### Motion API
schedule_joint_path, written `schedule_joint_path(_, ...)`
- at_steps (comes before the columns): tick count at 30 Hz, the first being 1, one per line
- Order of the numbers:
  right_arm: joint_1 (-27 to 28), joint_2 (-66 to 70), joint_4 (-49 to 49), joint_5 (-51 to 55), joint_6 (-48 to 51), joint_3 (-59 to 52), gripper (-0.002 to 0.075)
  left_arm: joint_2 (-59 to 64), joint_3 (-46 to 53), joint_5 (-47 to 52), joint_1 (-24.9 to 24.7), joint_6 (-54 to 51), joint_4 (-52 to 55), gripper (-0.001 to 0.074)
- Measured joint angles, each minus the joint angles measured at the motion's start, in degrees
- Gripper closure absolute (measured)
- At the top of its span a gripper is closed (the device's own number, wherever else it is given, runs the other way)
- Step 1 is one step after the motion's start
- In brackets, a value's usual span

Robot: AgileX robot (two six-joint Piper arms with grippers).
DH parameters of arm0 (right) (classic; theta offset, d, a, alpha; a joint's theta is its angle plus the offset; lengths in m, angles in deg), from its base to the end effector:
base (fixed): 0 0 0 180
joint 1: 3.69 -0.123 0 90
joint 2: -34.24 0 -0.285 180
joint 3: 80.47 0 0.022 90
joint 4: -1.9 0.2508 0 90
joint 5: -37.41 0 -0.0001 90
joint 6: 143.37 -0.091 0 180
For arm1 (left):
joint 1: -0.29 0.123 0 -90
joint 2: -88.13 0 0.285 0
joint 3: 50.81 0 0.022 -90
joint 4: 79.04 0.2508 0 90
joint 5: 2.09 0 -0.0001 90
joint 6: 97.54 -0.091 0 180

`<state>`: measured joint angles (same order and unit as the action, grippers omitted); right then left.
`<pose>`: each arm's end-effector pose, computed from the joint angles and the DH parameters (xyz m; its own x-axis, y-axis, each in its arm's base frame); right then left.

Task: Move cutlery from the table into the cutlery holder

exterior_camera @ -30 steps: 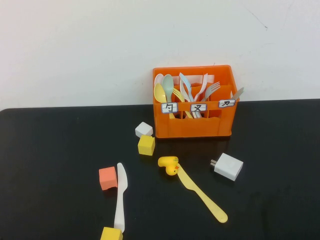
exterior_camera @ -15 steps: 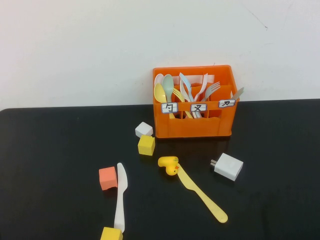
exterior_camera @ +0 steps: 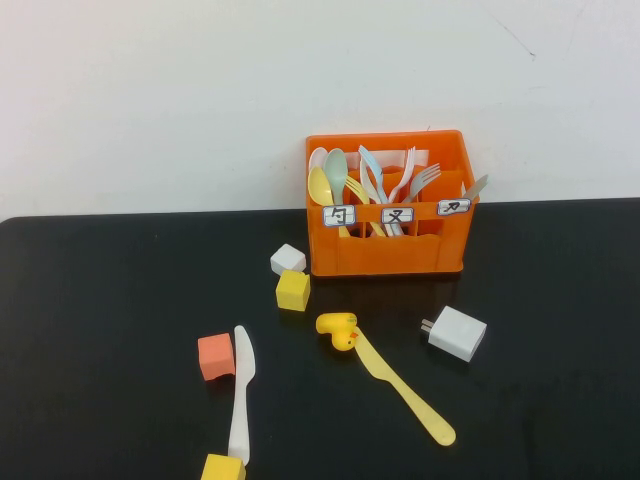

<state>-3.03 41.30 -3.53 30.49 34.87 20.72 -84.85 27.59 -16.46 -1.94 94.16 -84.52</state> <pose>0.0551 0.0004 0.2153 0.1907 -0.0655 -0.9795 0.0124 0.9979 -0.0643 0.0515 0.0001 0.2291 0.3045 -0.3045 -0.9025 0.1104 0.9524 -0.2841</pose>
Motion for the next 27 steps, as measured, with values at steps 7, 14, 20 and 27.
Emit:
schedule_joint_path(7, 0.0, 0.0, -0.14, -1.91, 0.0, 0.0, 0.0728, 0.0, 0.0, -4.19, 0.0, 0.21, -1.92, 0.0737)
schedule_joint_path(14, 0.0, 0.0, -0.14, -3.07, -1.53, 0.0, 0.0728, 0.0, 0.0, -6.4, 0.0, 1.57, -2.71, 0.0737)
schedule_joint_path(20, 0.0, 0.0, -0.14, -5.31, -5.04, 0.0, 0.0728, 0.0, 0.0, -9.18, 0.0, 7.91, -9.65, 0.0737)
schedule_joint_path(27, 0.0, 0.0, -6.43, 5.45, -5.59, 7.04, 0.0728, 0.0, -7.87, 5.44, 0.0, 5.09, -10.58, 0.0737)
